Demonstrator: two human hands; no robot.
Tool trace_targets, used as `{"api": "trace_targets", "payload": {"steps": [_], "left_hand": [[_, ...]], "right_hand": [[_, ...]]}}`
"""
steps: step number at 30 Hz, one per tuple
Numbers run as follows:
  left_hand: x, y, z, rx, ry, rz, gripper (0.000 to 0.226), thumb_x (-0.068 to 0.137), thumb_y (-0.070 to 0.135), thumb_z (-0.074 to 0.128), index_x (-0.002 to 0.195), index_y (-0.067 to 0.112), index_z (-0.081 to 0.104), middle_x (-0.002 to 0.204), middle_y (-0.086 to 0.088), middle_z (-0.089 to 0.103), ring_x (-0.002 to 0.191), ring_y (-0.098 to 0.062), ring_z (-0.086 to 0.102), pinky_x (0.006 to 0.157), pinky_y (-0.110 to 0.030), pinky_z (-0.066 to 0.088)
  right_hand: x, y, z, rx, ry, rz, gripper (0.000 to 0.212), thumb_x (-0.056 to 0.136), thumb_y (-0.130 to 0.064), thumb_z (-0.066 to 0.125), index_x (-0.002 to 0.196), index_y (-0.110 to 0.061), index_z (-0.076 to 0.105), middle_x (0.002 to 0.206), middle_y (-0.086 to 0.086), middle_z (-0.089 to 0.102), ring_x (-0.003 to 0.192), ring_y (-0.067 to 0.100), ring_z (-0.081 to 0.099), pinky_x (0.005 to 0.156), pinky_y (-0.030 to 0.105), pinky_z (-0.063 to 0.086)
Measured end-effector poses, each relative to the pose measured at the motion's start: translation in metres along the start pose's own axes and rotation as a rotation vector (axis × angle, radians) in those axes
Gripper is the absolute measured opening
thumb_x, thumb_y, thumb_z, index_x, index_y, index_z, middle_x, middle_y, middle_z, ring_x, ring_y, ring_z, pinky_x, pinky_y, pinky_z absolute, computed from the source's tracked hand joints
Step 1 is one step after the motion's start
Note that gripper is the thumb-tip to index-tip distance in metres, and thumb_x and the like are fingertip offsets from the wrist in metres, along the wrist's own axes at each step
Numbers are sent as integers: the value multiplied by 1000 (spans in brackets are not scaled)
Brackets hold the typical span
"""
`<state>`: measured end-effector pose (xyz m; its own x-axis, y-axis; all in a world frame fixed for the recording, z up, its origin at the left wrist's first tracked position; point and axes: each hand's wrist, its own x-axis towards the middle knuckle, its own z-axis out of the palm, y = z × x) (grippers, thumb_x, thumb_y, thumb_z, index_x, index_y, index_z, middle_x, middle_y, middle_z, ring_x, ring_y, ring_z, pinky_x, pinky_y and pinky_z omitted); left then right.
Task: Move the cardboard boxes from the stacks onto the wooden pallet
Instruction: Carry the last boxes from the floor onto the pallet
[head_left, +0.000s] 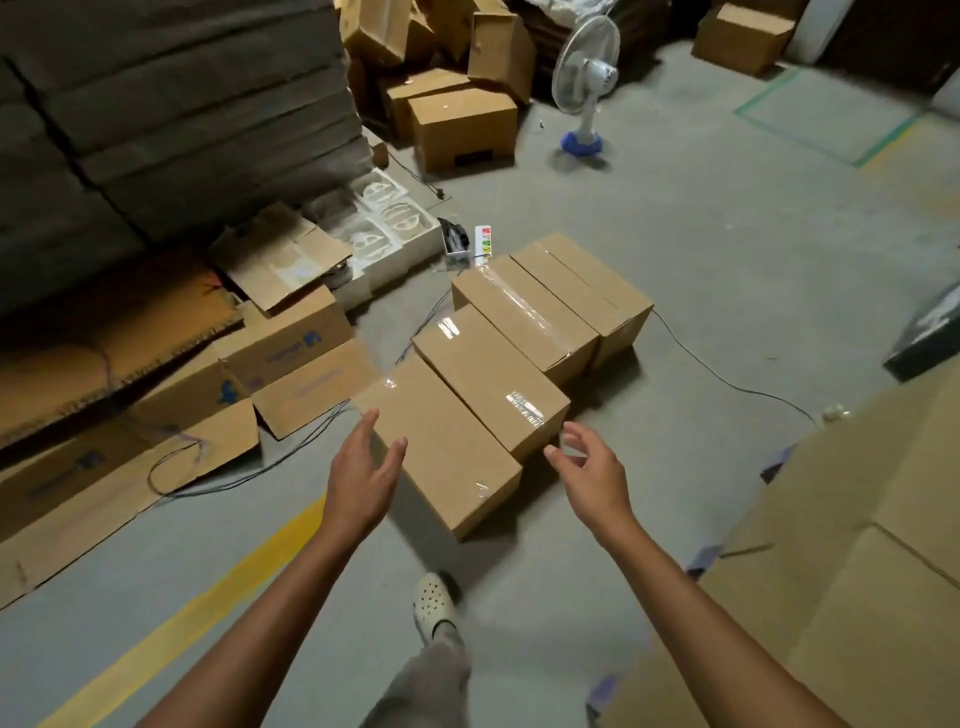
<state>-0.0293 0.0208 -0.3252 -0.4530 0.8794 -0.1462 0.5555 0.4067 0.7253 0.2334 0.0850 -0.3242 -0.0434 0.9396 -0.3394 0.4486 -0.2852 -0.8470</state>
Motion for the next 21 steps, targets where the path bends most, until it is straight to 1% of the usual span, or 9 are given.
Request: {"api": "trace_targets", "payload": {"steps": [6, 9, 10, 12, 13, 14, 16, 18, 21], "left_hand": [[109, -51, 19, -87, -71, -187, 60, 101, 40, 54, 152, 12, 39, 157, -8, 42, 141, -28, 42, 116, -46, 36], [143, -82, 48, -312, -52, -461, 53, 102, 39, 54, 146, 9, 46, 147, -6, 50, 137, -26, 45, 106, -37, 38], [152, -95, 59, -393, -41, -559, 47, 102, 38, 54, 139, 9, 51, 139, -5, 53, 134, -26, 47, 104, -37, 39], [169, -121, 83, -504, -27, -692, 36, 102, 40, 53, 125, 13, 56, 134, -6, 55, 130, -27, 49, 109, -44, 40], [177, -133, 95, -537, -20, -747, 37, 102, 42, 52, 128, 15, 55, 138, -8, 54, 130, -26, 49, 112, -47, 38], [184, -146, 109, -564, -14, -801, 44, 102, 44, 50, 136, 15, 52, 144, -9, 51, 133, -26, 47, 114, -48, 36], [195, -169, 136, -605, -9, -894, 56, 103, 46, 47, 149, 13, 42, 152, -11, 44, 139, -27, 42, 116, -46, 35], [205, -194, 165, -620, -15, -946, 60, 104, 47, 45, 153, 13, 36, 155, -12, 41, 143, -27, 39, 117, -45, 33], [216, -230, 215, -602, -22, -966, 59, 105, 46, 44, 153, 13, 35, 155, -12, 41, 143, -25, 39, 117, -44, 33]], "right_hand": [[102, -10, 62, -62, -47, 177, 49, 98, -27, 65, 144, -18, 50, 136, 4, 60, 111, 15, 55, 96, 32, 47], [148, 7, 83, -124, -73, 249, 50, 98, -27, 65, 144, -16, 50, 136, 5, 60, 120, 21, 56, 103, 39, 48], [162, 16, 90, -138, -80, 274, 50, 97, -27, 65, 144, -16, 50, 136, 6, 59, 121, 22, 56, 102, 37, 48], [190, 37, 101, -164, -105, 326, 50, 98, -27, 65, 144, -16, 50, 136, 6, 58, 121, 22, 56, 96, 32, 46], [203, 50, 106, -180, -121, 349, 50, 98, -27, 64, 145, -16, 49, 136, 6, 58, 121, 22, 56, 94, 31, 45], [217, 63, 112, -191, -136, 369, 50, 98, -28, 64, 145, -16, 49, 137, 7, 58, 122, 22, 55, 94, 31, 45], [242, 94, 123, -207, -165, 409, 50, 99, -27, 63, 145, -16, 49, 138, 8, 58, 123, 23, 55, 97, 32, 45], [266, 127, 134, -223, -191, 454, 51, 99, -27, 63, 146, -15, 49, 138, 9, 57, 124, 24, 55, 99, 34, 45], [298, 177, 152, -237, -242, 509, 52, 99, -27, 63, 146, -14, 48, 136, 8, 58, 121, 24, 55, 102, 36, 48]]}}
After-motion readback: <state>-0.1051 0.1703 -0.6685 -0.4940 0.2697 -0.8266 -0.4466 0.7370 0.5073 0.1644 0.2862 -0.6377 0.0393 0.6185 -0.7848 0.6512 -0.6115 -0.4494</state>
